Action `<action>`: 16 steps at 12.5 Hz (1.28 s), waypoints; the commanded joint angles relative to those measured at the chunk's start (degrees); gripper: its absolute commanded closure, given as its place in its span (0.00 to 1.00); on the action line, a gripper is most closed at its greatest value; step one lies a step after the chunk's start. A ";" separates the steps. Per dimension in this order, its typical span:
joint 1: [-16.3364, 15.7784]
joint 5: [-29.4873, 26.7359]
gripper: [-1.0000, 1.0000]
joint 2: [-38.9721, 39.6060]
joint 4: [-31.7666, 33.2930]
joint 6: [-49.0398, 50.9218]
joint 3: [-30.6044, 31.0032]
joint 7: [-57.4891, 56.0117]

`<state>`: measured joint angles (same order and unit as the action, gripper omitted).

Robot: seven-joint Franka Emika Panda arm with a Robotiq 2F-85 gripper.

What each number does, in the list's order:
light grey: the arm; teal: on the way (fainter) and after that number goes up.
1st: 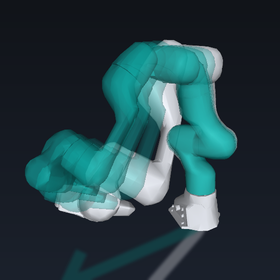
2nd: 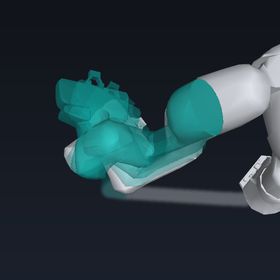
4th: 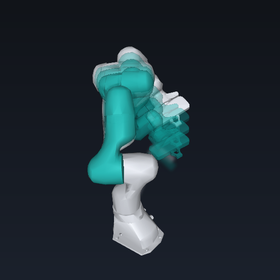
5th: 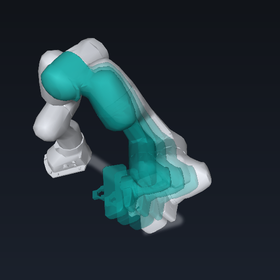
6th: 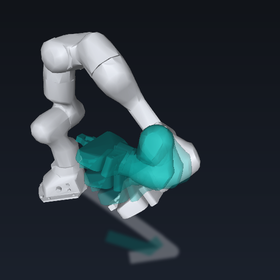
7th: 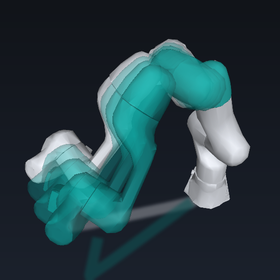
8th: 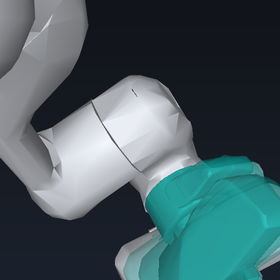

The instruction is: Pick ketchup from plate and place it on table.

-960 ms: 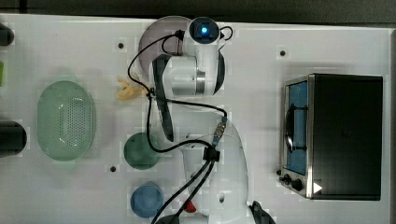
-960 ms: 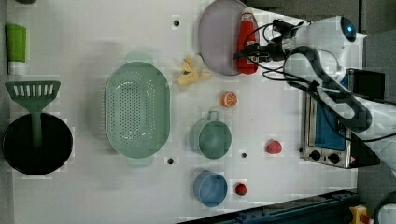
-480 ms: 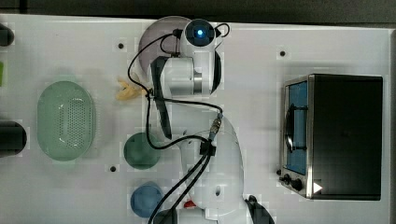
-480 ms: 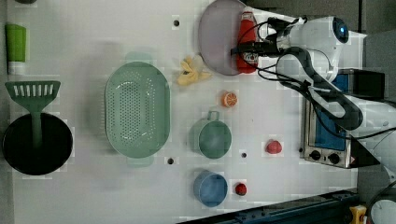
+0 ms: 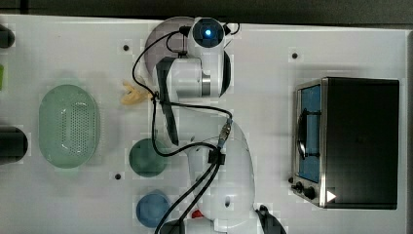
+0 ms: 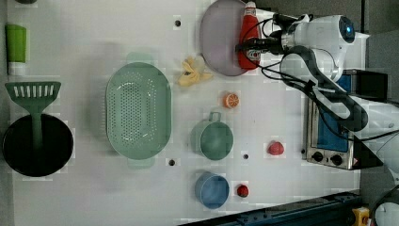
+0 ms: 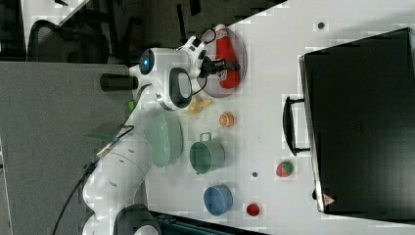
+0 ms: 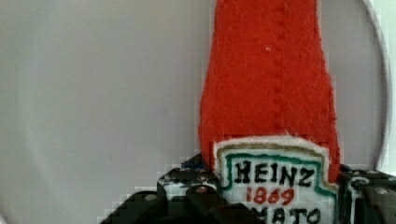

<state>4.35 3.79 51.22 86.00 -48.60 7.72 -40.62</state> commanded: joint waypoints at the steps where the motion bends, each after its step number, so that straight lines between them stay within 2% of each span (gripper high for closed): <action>1: -0.36 -0.22 0.40 -3.91 -1.86 -0.24 0.63 0.39; 3: -0.32 -0.59 0.40 -8.09 -2.37 2.69 0.81 1.69; 7: 0.58 -6.80 0.40 -18.84 -2.31 19.36 0.65 1.99; 10: 1.89 -7.87 0.40 -25.69 -1.49 27.25 -0.50 3.71; 13: 2.73 -7.87 0.40 -32.33 2.03 33.64 -2.59 5.22; 16: 2.98 -7.84 0.40 -38.34 9.50 35.26 -4.88 5.21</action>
<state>6.56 -3.89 9.64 92.21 -15.55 4.50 -38.44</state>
